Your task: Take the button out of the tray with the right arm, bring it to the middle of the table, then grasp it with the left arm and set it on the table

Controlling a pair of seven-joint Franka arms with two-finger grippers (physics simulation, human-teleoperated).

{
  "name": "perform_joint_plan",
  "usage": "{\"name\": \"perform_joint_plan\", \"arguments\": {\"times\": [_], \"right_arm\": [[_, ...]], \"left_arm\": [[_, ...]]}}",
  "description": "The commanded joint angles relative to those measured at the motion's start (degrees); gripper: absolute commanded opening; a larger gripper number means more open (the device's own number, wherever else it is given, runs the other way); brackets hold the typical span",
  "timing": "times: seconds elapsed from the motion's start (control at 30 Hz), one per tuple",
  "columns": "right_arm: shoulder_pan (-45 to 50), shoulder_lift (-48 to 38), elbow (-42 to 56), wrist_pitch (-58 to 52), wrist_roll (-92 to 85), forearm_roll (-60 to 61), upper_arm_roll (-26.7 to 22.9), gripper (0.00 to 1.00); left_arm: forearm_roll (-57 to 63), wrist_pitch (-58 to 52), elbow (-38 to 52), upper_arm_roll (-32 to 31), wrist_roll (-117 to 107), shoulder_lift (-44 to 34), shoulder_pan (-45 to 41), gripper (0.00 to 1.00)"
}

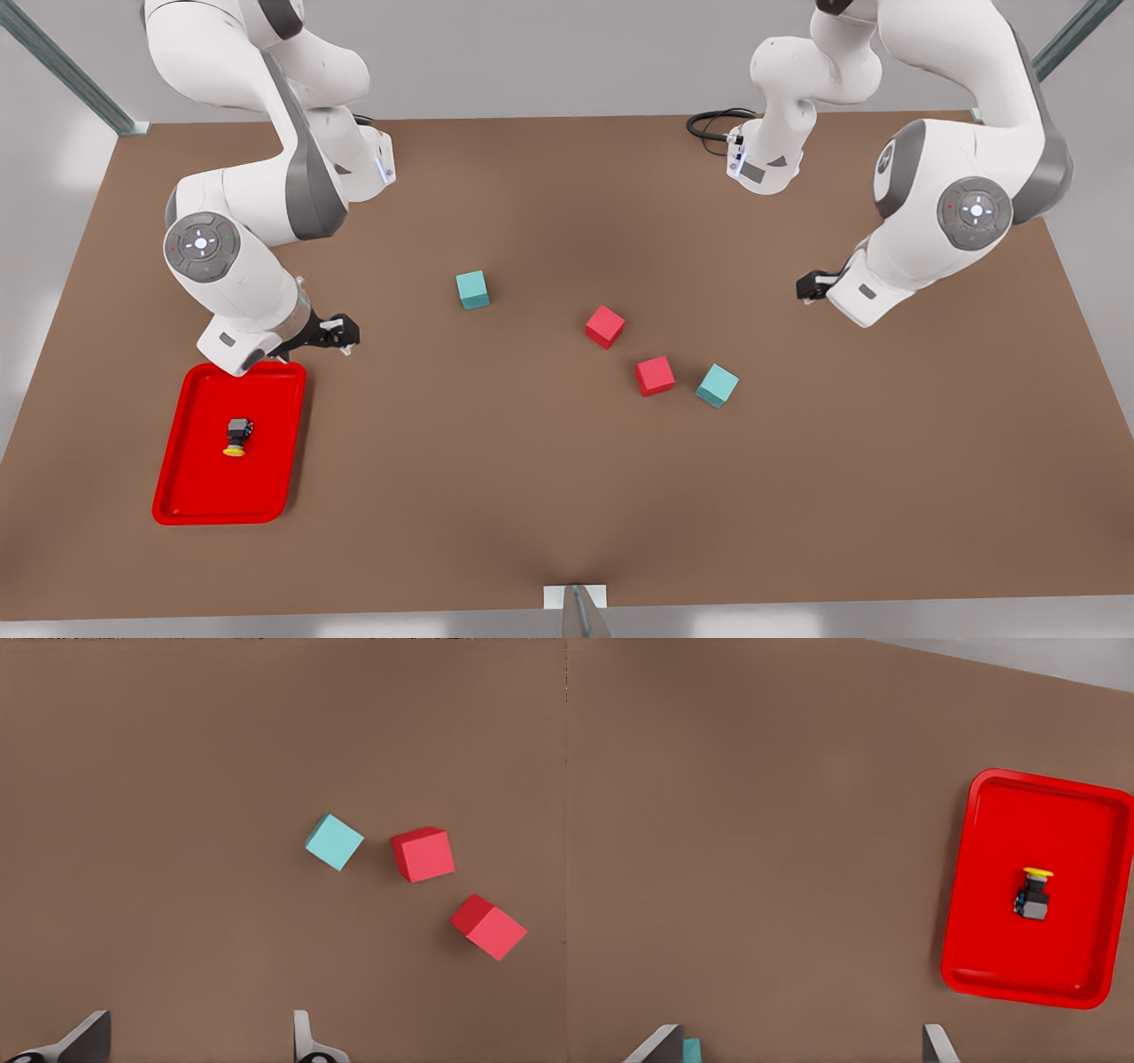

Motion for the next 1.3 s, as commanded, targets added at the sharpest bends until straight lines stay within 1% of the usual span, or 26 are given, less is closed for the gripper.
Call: {"name": "perform_joint_plan", "arguments": {"times": [0.0,0.1,0.13,0.2,0.23,0.27,0.3,0.33,0.4,0.43,0.5,0.6,0.67,0.77,0.87,1.07,1.1,1.13,1.17,1.2,1.27], "right_arm": [[0.1,-0.1,0.0,0.4,2.2,0.0,0.0,1.00],[-1.2,0.6,-0.9,-0.5,2.4,0.0,-0.1,1.00],[-3.4,2.8,-0.7,-2.7,1.2,0.1,-0.2,1.00],[-6.4,7.2,-0.4,-2.6,0.5,0.5,-0.2,1.00],[-7.0,7.9,-0.9,-2.6,0.5,0.7,-0.3,1.00],[-9.1,9.5,-1.9,-0.6,0.9,-0.8,-0.4,1.00],[-10.9,9.6,-6.6,7.2,1.2,-4.0,-0.4,1.00],[-13.6,9.5,-10.4,13.2,0.3,-4.2,-0.4,1.00],[-18.0,9.6,-14.1,20.6,-5.1,-4.2,-0.3,1.00],[-20.1,11.4,-14.7,25.5,-8.1,-4.2,-0.3,1.00],[-22.1,16.0,-11.5,30.4,-11.8,-3.8,-0.3,1.00],[-22.7,23.4,-2.2,30.0,-18.3,-3.5,-0.3,1.00],[-22.7,25.5,-1.8,30.4,-21.2,-3.8,-0.3,1.00],[-23.0,30.3,1.4,31.2,-21.7,-3.9,-0.3,1.00],[-24.2,31.8,1.4,32.6,-24.3,-4.2,-0.4,1.00],[-25.1,31.4,0.3,34.2,-26.5,-4.3,-1.0,1.00],[-25.4,31.0,-3.2,34.8,-26.4,-4.5,-1.0,1.00],[-26.5,29.4,-8.3,38.1,-25.7,-4.5,-1.1,1.00],[-26.7,27.8,-10.8,39.1,-25.6,-4.5,-1.1,1.00],[-27.1,26.8,-12.8,39.2,-25.4,-4.5,-1.1,1.00],[-27.4,26.7,-13.5,39.5,-25.0,-4.5,-1.3,1.00]], "left_arm": [[0.0,1.7,0.0,0.0,-2.8,0.0,0.1,1.00],[0.0,1.6,0.0,0.0,-2.8,0.1,0.0,1.00],[0.0,1.6,0.0,0.0,-2.8,0.1,0.1,1.00],[0.0,1.5,-0.1,0.0,-2.7,0.1,0.1,1.00],[0.0,1.5,-0.1,0.0,-2.7,0.1,0.1,1.00],[0.0,1.5,-0.1,0.0,-2.7,0.1,0.1,1.00],[0.0,1.5,-0.1,0.0,-2.7,0.2,0.1,1.00],[0.0,1.5,-0.1,0.0,-2.7,0.4,0.1,1.00],[0.0,1.5,-0.1,0.0,-2.7,0.7,0.1,1.00],[0.0,1.6,-0.1,0.0,-2.7,1.3,0.1,1.00],[0.0,1.6,-0.1,0.0,-1.6,1.3,0.1,1.00],[0.0,1.5,-0.1,0.0,-1.6,1.3,0.1,1.00],[0.0,1.5,-0.1,0.0,-1.6,1.3,0.1,1.00],[0.0,1.5,-0.1,0.0,-1.6,1.4,0.1,1.00],[0.1,1.7,-0.1,0.0,-1.6,2.0,0.1,1.00],[0.1,1.8,-0.1,0.0,-1.7,2.3,0.0,1.00],[0.2,1.7,-0.1,0.0,-1.7,2.4,0.0,1.00],[0.3,1.7,-0.1,0.0,-1.7,2.4,0.0,1.00],[0.4,1.7,-0.1,0.0,-1.6,2.4,0.0,1.00],[0.4,1.7,-0.1,0.0,-1.7,2.4,0.0,1.00],[0.4,1.7,0.0,0.0,-1.6,2.5,0.0,1.00]]}}
